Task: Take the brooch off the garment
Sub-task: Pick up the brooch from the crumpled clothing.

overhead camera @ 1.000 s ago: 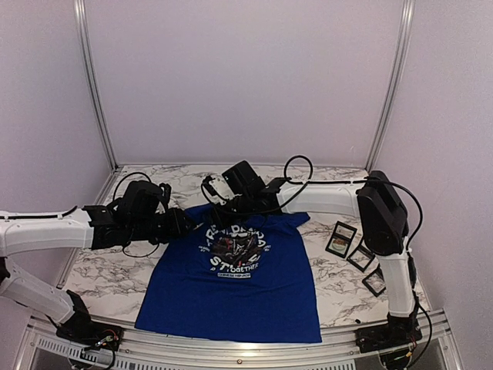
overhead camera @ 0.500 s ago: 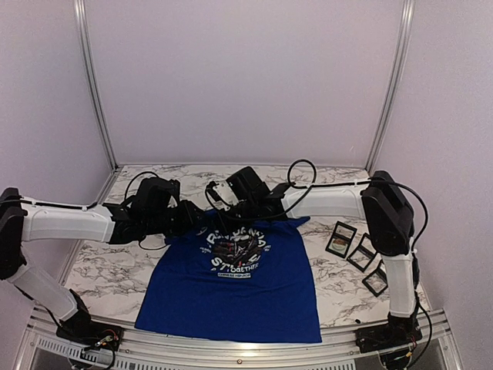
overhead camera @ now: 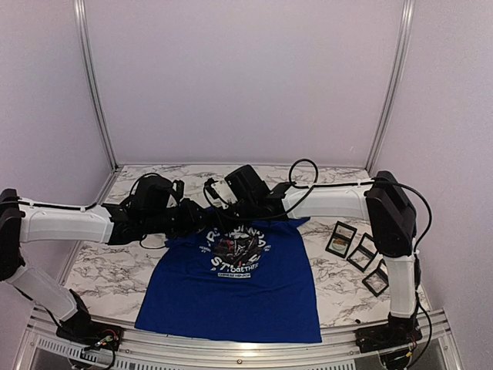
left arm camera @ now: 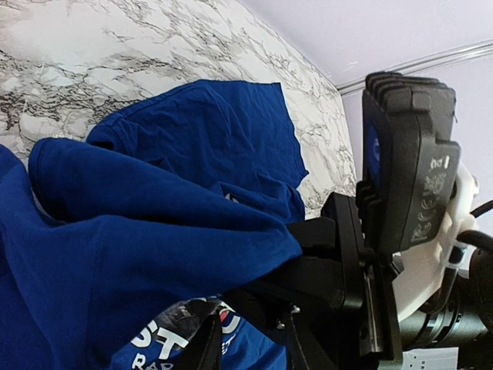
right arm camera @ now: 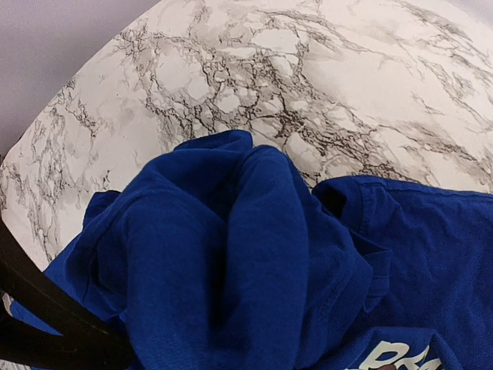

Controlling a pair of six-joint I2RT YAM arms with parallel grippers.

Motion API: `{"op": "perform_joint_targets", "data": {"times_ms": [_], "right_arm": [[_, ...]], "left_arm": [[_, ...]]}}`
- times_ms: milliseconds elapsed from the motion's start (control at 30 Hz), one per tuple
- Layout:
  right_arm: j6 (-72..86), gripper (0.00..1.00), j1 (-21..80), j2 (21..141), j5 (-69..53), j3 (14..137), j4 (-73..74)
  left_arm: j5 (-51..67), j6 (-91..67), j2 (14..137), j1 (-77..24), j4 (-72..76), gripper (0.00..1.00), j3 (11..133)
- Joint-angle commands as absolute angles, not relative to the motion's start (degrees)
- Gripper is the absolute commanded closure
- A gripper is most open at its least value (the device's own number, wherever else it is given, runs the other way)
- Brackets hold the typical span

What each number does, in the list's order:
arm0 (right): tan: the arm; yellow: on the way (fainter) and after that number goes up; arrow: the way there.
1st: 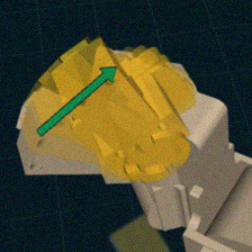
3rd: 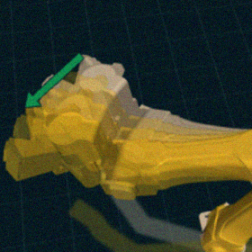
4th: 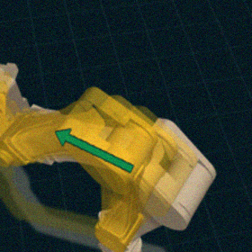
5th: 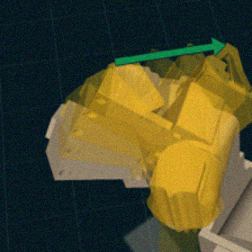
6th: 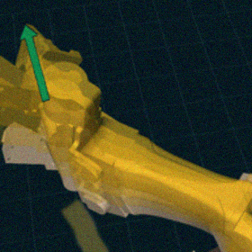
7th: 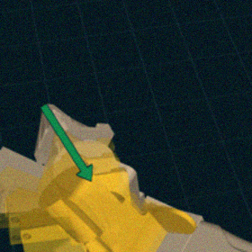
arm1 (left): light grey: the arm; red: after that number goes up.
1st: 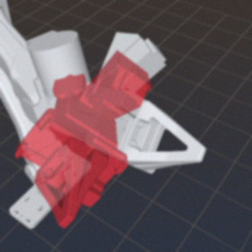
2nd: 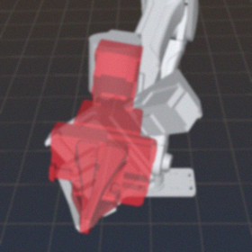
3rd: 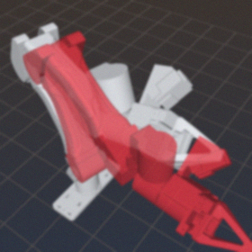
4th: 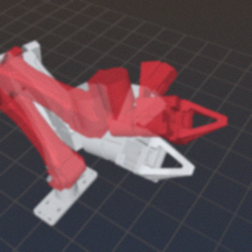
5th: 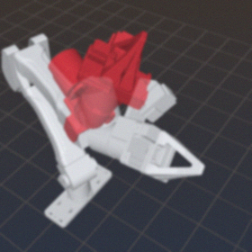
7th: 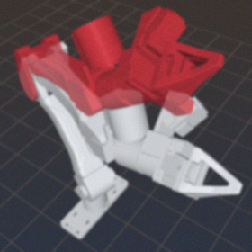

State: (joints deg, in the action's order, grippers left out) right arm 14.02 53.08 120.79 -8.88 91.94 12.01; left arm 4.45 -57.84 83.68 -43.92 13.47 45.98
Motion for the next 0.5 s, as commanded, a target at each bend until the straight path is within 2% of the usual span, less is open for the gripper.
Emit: {"op": "perform_joint_targets", "data": {"times_ms": [0, 300, 467], "right_arm": [[15.1, 1.00, 53.5, 119.9, -7.8, 93.5, 11.3], [15.4, 1.00, 53.5, 118.9, -7.8, 92.5, 10.9], [15.2, 1.00, 53.4, 118.2, -8.4, 91.6, 10.2]], "left_arm": [[5.5, -59.2, 82.9, -46.2, 12.9, 0.71, 45.5], [2.7, -60.4, 85.8, -46.1, 16.0, 0.77, 43.8], [1.1, -59.9, 86.8, -43.8, 17.7, 0.75, 43.2]]}}
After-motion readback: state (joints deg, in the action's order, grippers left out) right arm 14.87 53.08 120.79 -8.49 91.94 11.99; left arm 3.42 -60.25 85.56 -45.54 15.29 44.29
